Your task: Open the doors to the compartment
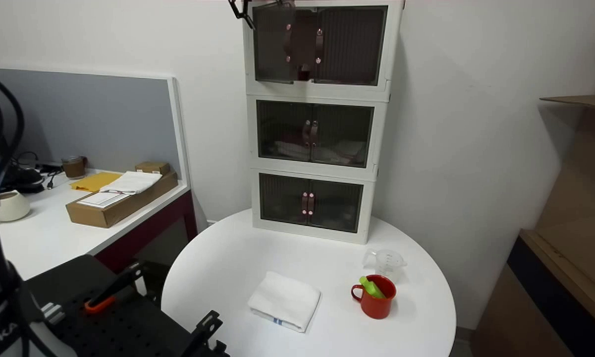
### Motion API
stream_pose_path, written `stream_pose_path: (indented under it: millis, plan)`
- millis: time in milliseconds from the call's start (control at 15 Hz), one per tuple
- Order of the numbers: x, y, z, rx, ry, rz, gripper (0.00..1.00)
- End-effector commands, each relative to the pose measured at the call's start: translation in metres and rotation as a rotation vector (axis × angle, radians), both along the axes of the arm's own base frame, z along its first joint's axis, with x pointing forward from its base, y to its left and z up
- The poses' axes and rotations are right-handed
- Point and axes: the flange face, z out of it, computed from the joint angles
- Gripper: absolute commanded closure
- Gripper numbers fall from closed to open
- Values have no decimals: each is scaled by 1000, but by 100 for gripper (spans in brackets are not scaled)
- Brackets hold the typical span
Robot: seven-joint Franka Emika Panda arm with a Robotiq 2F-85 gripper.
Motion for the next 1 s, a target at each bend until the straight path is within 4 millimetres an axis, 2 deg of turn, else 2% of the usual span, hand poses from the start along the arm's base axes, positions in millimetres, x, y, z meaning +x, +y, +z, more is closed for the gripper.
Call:
stream_pose_path:
  millis: [0,267,467,933]
  plan:
    - [-15,14,-4,-27,20,-164,0]
    - [-25,27,-13,-16,72,-269,0]
    - [-29,33,-11,10,69,-342,0]
    - [-38,49,7,88,30,-379,0]
